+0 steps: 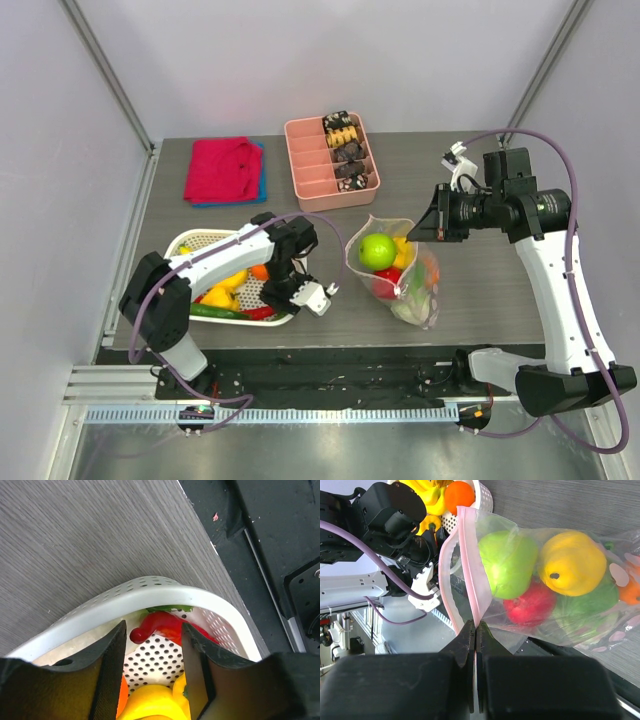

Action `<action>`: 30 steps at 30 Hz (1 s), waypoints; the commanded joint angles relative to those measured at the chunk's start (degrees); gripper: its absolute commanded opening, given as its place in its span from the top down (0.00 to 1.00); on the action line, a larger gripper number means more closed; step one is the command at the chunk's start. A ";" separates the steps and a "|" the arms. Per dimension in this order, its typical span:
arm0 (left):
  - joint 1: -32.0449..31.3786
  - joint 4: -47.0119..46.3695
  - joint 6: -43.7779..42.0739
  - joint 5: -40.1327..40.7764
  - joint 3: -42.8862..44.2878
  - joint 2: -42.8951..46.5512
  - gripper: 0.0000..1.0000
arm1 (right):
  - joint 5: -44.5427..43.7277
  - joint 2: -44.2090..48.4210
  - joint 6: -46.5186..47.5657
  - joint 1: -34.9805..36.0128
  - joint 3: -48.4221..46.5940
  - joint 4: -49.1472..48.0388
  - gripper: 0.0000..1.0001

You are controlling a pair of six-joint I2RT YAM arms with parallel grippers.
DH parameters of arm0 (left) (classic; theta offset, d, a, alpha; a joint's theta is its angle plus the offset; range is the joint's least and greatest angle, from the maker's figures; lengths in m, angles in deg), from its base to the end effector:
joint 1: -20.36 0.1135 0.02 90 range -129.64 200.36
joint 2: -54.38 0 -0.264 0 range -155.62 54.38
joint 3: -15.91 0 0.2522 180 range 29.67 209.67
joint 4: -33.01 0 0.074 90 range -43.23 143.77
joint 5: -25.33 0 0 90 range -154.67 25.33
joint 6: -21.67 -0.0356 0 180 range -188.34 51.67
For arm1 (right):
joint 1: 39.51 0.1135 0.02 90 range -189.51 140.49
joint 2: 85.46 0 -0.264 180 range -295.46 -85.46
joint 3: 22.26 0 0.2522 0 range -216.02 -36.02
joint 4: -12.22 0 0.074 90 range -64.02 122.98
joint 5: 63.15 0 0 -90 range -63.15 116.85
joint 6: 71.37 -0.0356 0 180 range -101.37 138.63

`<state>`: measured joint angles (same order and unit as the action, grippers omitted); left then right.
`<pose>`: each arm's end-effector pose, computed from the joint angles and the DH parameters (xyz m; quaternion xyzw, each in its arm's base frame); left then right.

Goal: Place the food in the zip-top bag and seal the zipper
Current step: Pick up the fake vegetable from the bin.

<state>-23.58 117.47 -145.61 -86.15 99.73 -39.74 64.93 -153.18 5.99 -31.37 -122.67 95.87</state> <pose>0.1913 -0.2024 0.2250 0.8515 0.4885 -0.1901 0.0143 0.1913 0.0495 0.4148 -0.0739 0.8946 0.3594 0.2552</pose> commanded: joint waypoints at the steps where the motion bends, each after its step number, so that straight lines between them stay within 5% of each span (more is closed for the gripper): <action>1: -0.18 0.14 -1.65 0.47 1.74 -0.18 0.55 | 1.38 1.80 -0.80 0.12 -0.45 -1.95 0.99; 15: 2.01 0.84 5.45 -0.14 5.77 8.96 1.00 | 0.76 1.89 -0.80 0.03 -0.89 -1.77 0.99; 24: 6.32 5.78 17.93 -3.13 22.11 13.96 1.00 | 0.76 1.10 -1.07 0.03 -1.06 -2.12 0.99; 30: 6.68 -12.83 42.96 -1.29 29.59 18.88 1.00 | 0.94 0.14 -1.68 -0.05 -1.68 -2.48 0.99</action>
<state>-17.37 118.21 -122.00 -87.22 124.47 -25.32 64.91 -153.23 5.60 -31.37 -122.58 95.80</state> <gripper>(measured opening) 0.028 0.024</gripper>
